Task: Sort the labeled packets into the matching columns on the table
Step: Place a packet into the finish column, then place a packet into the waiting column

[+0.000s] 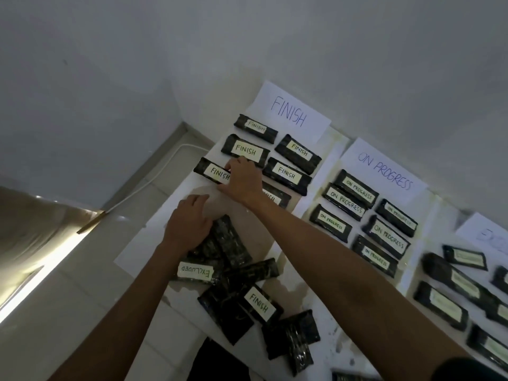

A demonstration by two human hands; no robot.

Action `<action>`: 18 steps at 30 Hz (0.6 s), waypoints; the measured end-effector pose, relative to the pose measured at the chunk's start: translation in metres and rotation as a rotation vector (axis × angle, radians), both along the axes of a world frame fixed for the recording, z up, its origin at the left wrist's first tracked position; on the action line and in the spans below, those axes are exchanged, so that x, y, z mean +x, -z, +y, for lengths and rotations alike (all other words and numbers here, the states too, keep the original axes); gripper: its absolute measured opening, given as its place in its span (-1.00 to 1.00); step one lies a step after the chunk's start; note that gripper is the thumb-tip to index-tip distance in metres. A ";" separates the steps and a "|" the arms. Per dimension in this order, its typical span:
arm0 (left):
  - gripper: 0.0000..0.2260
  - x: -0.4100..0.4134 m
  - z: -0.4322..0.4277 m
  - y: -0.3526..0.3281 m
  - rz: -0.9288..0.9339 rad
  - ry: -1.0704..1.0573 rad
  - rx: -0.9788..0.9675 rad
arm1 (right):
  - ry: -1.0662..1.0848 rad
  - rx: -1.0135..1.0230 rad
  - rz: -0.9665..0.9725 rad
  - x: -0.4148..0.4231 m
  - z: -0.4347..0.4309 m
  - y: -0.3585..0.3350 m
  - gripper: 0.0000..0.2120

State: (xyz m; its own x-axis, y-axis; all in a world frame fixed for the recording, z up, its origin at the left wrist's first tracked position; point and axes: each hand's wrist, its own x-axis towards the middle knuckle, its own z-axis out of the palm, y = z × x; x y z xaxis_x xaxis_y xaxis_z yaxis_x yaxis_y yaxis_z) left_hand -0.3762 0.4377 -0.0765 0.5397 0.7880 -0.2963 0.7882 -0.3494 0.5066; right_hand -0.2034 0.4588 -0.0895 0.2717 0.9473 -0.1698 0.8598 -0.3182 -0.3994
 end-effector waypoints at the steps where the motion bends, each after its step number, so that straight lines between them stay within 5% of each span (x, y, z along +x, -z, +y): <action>1: -0.51 -0.002 0.001 0.004 -0.006 -0.001 -0.003 | -0.007 -0.015 -0.016 0.000 0.003 0.004 -0.52; 11: -0.52 -0.011 -0.011 0.004 -0.045 -0.034 -0.021 | -0.032 -0.014 0.086 -0.002 -0.033 -0.015 -0.47; 18: -0.57 -0.020 -0.039 -0.001 -0.111 -0.118 -0.103 | -0.125 -0.409 0.113 -0.052 -0.127 -0.019 -0.14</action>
